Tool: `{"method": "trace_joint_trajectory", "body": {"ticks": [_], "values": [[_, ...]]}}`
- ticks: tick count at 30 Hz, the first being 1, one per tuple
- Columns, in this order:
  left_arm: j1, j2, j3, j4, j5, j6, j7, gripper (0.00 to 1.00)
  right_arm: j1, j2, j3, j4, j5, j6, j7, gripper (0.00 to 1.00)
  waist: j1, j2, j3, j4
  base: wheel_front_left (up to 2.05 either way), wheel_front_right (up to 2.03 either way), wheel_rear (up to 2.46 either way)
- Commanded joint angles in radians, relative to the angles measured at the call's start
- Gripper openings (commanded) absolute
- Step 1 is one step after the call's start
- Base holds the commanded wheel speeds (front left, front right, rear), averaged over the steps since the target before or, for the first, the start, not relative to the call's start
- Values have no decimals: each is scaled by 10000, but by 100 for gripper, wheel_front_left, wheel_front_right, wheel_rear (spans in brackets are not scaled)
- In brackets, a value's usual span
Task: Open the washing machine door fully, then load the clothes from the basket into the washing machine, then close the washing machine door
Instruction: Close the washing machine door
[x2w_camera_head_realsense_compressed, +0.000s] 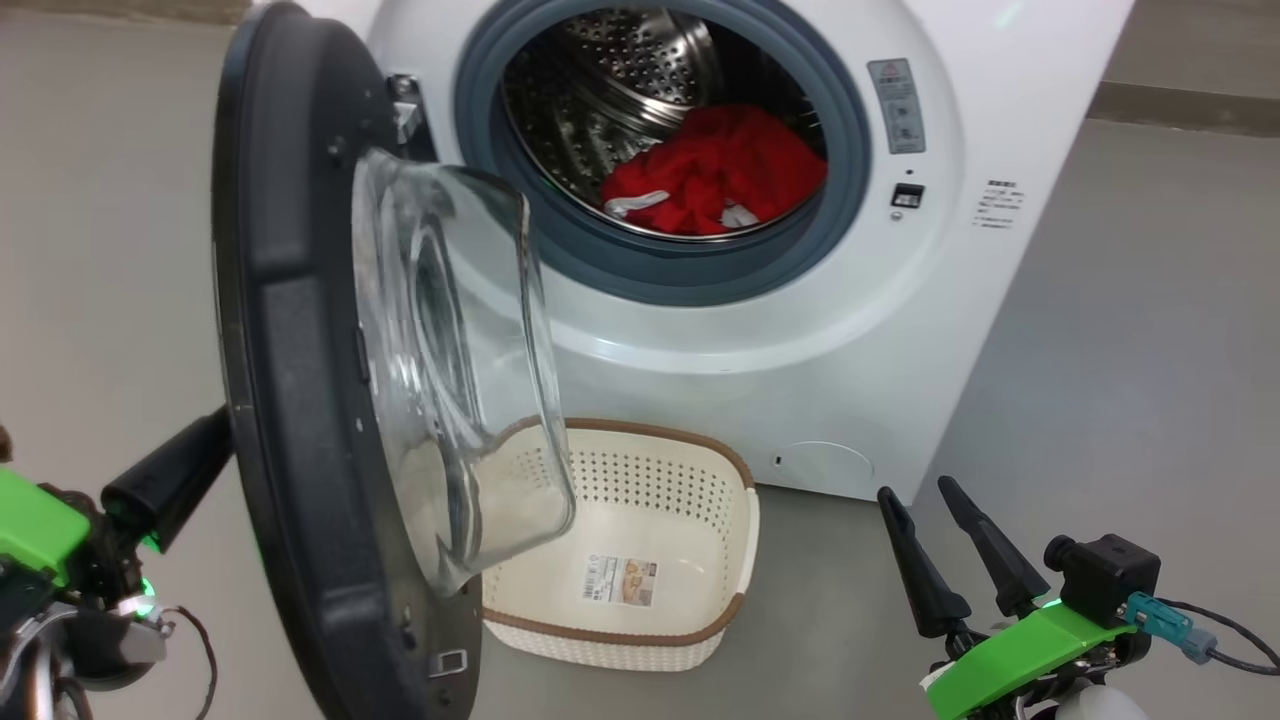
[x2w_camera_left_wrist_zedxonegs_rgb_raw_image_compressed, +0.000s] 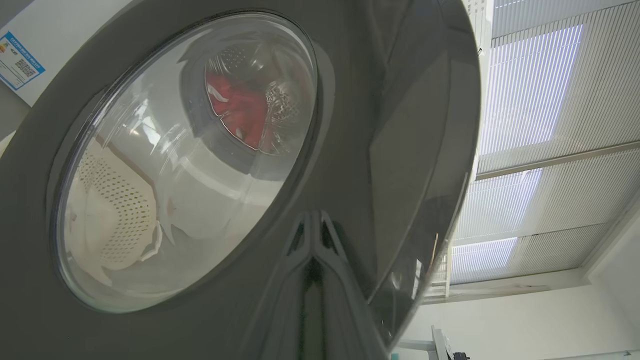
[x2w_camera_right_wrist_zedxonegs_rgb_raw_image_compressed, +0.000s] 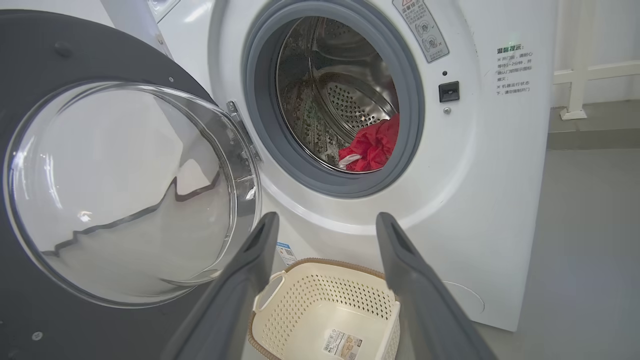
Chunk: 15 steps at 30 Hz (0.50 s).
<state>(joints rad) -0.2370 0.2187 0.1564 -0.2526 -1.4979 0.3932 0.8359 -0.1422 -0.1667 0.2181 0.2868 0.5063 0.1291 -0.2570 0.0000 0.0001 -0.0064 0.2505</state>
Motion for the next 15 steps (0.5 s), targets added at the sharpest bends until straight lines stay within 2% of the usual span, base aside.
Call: {"method": "trace_joint_trajectory", "body": {"ticks": [1,15], "values": [[-583,191,187,-383,-32,-1,131,0,-294,-32,238,-204,104,16,-48,100,0,-1,-6,-237,0,0,0],[-669,-241,-80,-315,106,-346,-167,0,-343,-139,310,-223,94,16,-48,100,0,-1,50,-1793,0,0,0]]}}
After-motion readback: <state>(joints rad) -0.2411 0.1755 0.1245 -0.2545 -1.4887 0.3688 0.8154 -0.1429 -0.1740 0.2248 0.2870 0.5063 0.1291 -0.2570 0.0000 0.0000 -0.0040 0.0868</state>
